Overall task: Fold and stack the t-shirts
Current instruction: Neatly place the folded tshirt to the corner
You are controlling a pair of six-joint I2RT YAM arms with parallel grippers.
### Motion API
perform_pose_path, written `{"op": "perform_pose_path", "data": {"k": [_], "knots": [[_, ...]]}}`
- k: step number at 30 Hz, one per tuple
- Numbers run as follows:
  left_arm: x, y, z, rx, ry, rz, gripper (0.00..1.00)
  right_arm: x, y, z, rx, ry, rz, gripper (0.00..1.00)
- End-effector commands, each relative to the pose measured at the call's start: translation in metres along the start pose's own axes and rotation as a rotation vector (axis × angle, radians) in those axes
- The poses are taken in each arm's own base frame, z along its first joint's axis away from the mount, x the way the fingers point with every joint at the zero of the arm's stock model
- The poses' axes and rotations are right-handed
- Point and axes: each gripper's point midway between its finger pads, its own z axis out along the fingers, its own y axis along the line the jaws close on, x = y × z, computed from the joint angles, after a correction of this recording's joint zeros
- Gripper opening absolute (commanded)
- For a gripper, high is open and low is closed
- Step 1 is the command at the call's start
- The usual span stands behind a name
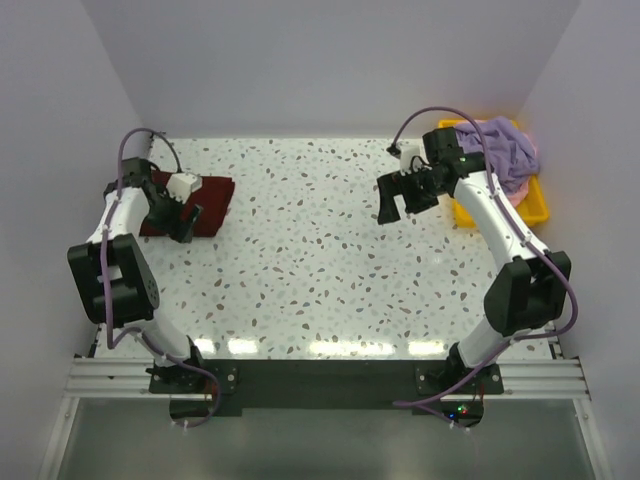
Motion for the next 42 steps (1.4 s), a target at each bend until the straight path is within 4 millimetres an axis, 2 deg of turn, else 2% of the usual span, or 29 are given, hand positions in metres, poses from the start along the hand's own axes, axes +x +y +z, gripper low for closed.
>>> {"op": "perform_pose_path", "data": {"k": [1,4,8,13,17,24,26,27,28,32,35,38,41,42], "knots": [[0.021,-0.003,0.011,-0.017,0.01,-0.064,0.94,-0.003,0.009,-0.011,-0.027,-0.047,-0.021,0.99],[0.035,-0.009,0.026,0.011,0.034,-0.107,0.92,0.001,0.009,-0.008,-0.029,-0.042,-0.02,0.99],[0.041,-0.01,0.046,0.016,0.034,-0.144,0.9,0.006,0.009,-0.003,-0.045,-0.028,-0.019,0.99],[0.041,0.006,0.075,-0.035,0.027,-0.191,0.91,0.011,0.007,0.003,-0.049,-0.012,-0.016,0.99],[0.036,0.014,0.09,-0.058,0.012,-0.23,0.91,0.014,0.004,0.01,-0.046,0.002,-0.017,0.99],[0.005,0.028,0.106,-0.067,-0.034,-0.265,0.92,0.012,-0.002,0.02,-0.042,0.018,-0.015,0.99],[0.003,0.027,0.117,-0.047,-0.026,-0.309,0.92,0.012,-0.003,0.022,-0.042,0.022,-0.012,0.99],[-0.006,0.032,0.117,-0.046,-0.044,-0.321,0.92,0.012,-0.003,0.023,-0.043,0.021,-0.012,0.99],[-0.003,0.029,0.125,-0.024,-0.032,-0.341,0.92,0.012,-0.004,0.025,-0.042,0.023,-0.013,0.99],[-0.016,0.029,0.135,-0.007,-0.054,-0.423,0.92,0.014,-0.006,0.028,-0.04,0.033,-0.006,0.99],[-0.029,0.024,0.141,0.018,-0.08,-0.496,0.92,0.013,-0.008,0.031,-0.039,0.035,-0.004,0.99],[-0.045,0.017,0.145,0.022,-0.109,-0.54,1.0,0.012,-0.008,0.034,-0.045,0.039,0.005,0.99],[-0.063,0.01,0.149,0.016,-0.139,-0.552,1.0,0.011,-0.008,0.035,-0.045,0.038,0.008,0.99],[-0.067,0.014,0.151,0.0,-0.146,-0.55,1.0,0.012,-0.008,0.035,-0.044,0.039,0.007,0.99]]}}
